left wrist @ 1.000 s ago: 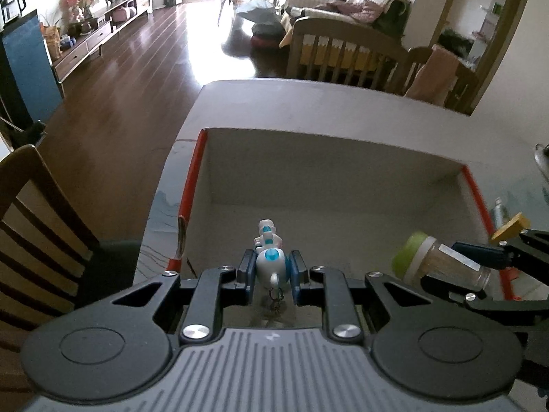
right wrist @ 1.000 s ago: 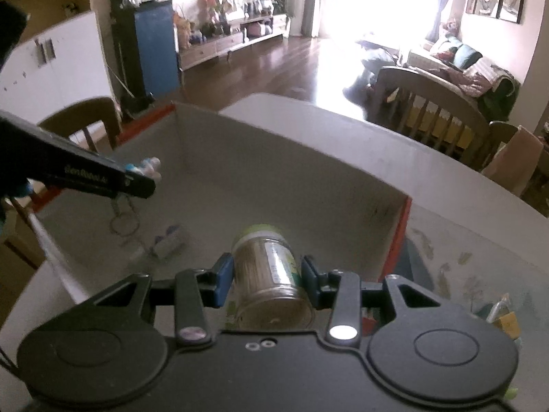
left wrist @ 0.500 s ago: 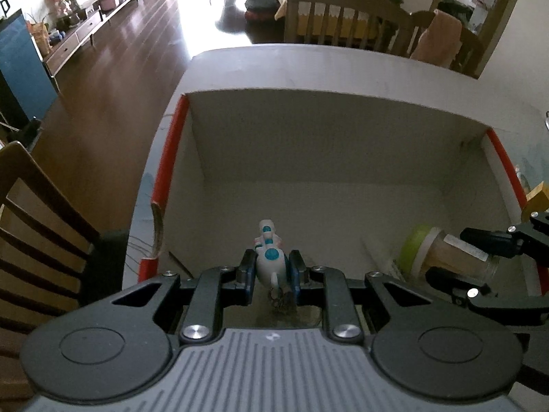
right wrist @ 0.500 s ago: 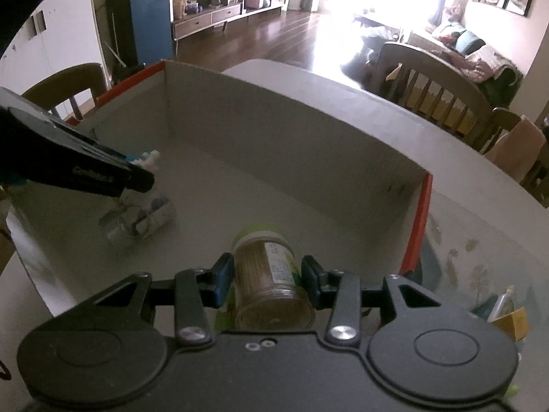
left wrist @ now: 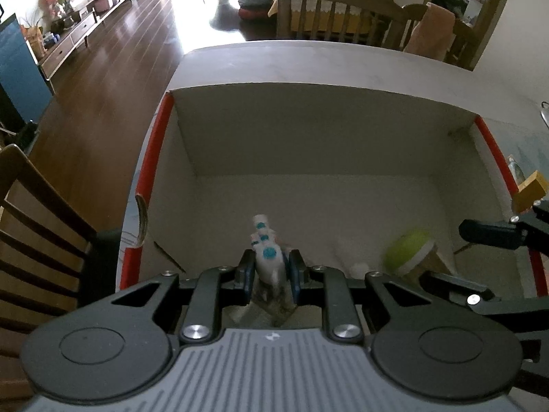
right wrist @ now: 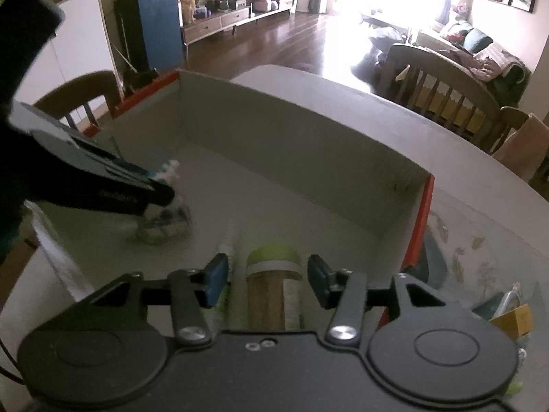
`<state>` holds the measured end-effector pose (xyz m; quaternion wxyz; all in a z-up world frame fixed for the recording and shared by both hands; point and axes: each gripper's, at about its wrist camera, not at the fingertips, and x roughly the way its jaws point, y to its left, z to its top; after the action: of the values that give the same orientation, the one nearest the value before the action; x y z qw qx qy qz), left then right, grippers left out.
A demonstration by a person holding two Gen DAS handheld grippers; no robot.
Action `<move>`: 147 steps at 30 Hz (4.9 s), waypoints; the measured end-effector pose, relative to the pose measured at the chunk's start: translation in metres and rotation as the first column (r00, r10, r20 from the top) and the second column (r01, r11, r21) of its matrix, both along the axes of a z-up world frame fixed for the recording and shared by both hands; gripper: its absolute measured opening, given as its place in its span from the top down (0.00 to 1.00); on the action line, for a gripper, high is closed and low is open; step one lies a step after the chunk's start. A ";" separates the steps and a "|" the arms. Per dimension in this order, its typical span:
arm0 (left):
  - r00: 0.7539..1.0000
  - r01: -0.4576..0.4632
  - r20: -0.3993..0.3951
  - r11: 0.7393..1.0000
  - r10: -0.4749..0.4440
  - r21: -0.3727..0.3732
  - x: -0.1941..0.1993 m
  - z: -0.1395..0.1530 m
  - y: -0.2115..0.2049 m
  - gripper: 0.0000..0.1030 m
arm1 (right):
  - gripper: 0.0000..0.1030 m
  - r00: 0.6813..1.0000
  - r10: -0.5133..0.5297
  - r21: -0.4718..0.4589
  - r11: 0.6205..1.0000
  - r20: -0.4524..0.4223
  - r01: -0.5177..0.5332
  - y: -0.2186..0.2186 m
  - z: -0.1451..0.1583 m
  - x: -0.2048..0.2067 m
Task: Organize rigid objects
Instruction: 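Carry the figure and jar into the box and open both tools, then withdraw both open tools from the box toward the pile, then move both open tools toward the pink heart dish and orange keychain, then close the left tool on the orange keychain while the right closes on the pink heart dish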
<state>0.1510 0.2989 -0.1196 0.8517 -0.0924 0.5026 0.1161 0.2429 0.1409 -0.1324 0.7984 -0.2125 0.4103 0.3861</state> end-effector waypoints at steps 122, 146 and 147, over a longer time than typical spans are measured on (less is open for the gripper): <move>0.988 0.151 0.031 0.982 -0.148 -0.115 0.084 -0.047 -0.302 0.01 | 0.23 0.997 -0.007 0.152 0.988 -0.073 0.018 -0.276 -0.068 0.022; 0.981 0.196 0.011 0.977 -0.195 -0.079 0.091 -0.052 -0.310 0.62 | 0.37 0.999 0.042 0.098 0.994 0.014 -0.043 -0.260 -0.080 0.023; 0.981 0.192 0.012 0.978 -0.192 -0.081 0.090 -0.051 -0.309 0.62 | 0.37 0.999 0.041 0.100 0.994 0.012 -0.042 -0.260 -0.080 0.024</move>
<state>0.2411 -0.0104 -0.1707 0.8556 -0.0783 0.5116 0.0125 0.2667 -0.1193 -0.2121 0.8018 -0.1828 0.3818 0.4217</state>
